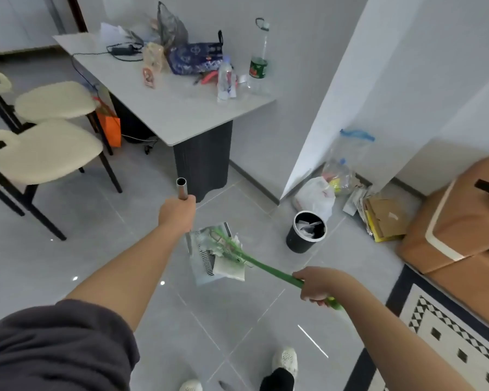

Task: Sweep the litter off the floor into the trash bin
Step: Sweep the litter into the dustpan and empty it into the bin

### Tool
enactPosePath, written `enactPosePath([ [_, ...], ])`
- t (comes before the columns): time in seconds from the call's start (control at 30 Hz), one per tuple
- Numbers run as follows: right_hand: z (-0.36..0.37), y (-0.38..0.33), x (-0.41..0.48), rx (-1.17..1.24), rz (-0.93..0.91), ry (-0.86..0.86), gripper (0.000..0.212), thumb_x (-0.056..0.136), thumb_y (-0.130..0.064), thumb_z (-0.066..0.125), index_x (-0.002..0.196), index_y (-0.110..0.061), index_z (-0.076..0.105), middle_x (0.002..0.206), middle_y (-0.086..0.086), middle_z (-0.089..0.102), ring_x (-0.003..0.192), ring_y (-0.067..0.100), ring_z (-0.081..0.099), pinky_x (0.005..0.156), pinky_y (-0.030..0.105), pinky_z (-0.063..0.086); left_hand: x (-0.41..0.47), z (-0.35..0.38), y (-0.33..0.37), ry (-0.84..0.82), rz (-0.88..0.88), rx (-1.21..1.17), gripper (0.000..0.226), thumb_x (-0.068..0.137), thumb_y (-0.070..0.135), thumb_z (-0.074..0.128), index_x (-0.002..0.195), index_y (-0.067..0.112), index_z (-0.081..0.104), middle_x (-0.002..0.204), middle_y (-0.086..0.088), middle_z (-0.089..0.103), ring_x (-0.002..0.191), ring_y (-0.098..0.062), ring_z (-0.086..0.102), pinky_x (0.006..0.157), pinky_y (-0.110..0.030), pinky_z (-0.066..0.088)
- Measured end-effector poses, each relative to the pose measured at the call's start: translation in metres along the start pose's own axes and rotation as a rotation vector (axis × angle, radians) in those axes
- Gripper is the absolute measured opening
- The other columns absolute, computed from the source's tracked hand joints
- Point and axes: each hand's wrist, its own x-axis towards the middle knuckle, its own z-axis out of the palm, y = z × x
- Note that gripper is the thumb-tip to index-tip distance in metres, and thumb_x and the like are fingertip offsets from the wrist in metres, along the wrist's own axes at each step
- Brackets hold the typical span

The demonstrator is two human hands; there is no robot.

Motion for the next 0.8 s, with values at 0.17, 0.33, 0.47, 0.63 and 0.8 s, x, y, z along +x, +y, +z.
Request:
enactPosePath([
  [0.17,-0.056,0.084,0.03,0.048,0.011,0.058,0.048,0.085,-0.005,0.041,0.129,-0.021,0.045,0.069,0.007,0.05,0.052,0.018,0.045,0.046,0.024,0.039,0.001,0.098,0.06,-0.023,0.098,0.032,0.038,0.074,0.035,0.043,0.085,0.007,0.067,0.076,-0.015,0.069,0.079,-0.039,0.073,0.081,-0.049,0.06],
  [0.33,-0.125,0.175,0.05,0.099,0.025,0.104,0.051,0.085,-0.004,0.04,0.132,-0.02,0.045,0.067,0.006,0.049,0.05,0.016,0.043,0.045,0.023,0.035,-0.014,0.204,0.121,-0.032,0.217,0.157,0.028,0.085,0.026,0.041,0.066,0.009,0.052,0.08,-0.018,0.07,0.074,-0.036,0.065,0.065,-0.035,0.047],
  [0.47,-0.172,0.23,0.059,0.115,0.056,0.116,0.047,0.086,-0.003,0.042,0.131,-0.015,0.047,0.065,0.006,0.047,0.05,0.016,0.041,0.045,0.023,0.034,-0.026,0.274,0.144,-0.074,0.309,0.186,0.03,0.09,0.02,0.038,0.061,0.012,0.04,0.061,-0.007,0.049,0.058,-0.024,0.041,0.052,-0.029,0.031],
  [0.63,-0.203,0.279,0.081,0.172,0.096,0.134,0.05,0.087,-0.002,0.041,0.134,-0.016,0.045,0.069,0.008,0.048,0.054,0.017,0.042,0.047,0.025,0.035,-0.027,0.351,0.161,-0.124,0.423,0.231,0.029,0.086,0.015,0.04,0.057,0.015,0.035,0.059,-0.011,0.048,0.059,-0.024,0.041,0.055,-0.032,0.031],
  [0.8,-0.214,0.312,0.103,0.204,0.113,0.135,0.056,0.086,-0.001,0.039,0.14,-0.017,0.039,0.07,0.007,0.05,0.054,0.017,0.045,0.047,0.026,0.038,-0.023,0.402,0.159,-0.206,0.508,0.342,0.025,0.091,0.018,0.039,0.073,0.017,0.057,0.07,-0.005,0.063,0.069,-0.028,0.059,0.061,-0.041,0.049],
])
